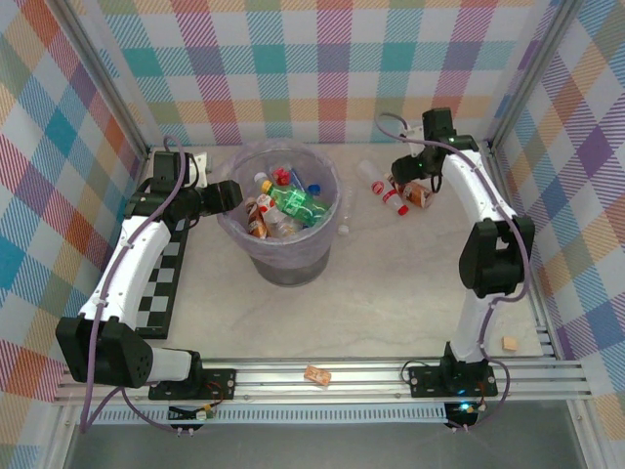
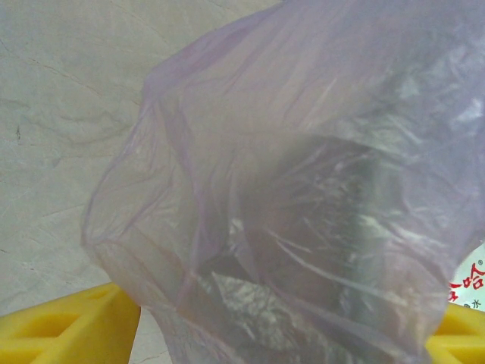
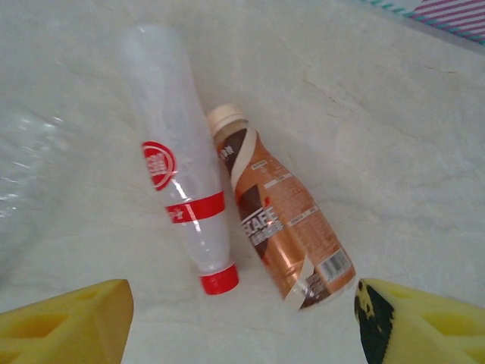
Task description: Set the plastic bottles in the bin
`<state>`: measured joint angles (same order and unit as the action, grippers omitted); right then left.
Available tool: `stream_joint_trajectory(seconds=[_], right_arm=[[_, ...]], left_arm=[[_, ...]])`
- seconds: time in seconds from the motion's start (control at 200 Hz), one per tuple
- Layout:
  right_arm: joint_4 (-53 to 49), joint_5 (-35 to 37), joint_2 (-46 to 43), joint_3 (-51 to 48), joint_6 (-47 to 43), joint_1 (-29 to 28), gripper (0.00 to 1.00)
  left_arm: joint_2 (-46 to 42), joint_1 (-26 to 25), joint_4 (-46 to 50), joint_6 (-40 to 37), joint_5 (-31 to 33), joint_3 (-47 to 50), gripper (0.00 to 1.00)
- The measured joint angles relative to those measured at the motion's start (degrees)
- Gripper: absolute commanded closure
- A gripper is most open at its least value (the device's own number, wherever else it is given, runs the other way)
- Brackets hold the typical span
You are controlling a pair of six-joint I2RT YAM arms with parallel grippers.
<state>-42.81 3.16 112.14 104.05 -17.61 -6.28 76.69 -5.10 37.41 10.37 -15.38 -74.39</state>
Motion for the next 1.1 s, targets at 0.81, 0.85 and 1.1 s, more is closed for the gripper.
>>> stream_joint_trajectory(seconds=[0.81, 0.85, 1.1], right_arm=[[-2.0, -9.5, 20.9, 10.4, -9.0, 6.0, 0.21], [-2.5, -10.0, 21.1, 10.4, -9.0, 6.0, 0.21], [-5.6, -12.1, 22.2, 10.4, -8.5, 6.6, 0.32]], left_arm=[[0.0, 0.0, 0.0, -0.8, 0.0, 0.0, 0.29], [0.0, 0.0, 0.0, -0.8, 0.0, 0.0, 0.30], [0.0, 0.0, 0.0, -0.8, 0.0, 0.0, 0.29]])
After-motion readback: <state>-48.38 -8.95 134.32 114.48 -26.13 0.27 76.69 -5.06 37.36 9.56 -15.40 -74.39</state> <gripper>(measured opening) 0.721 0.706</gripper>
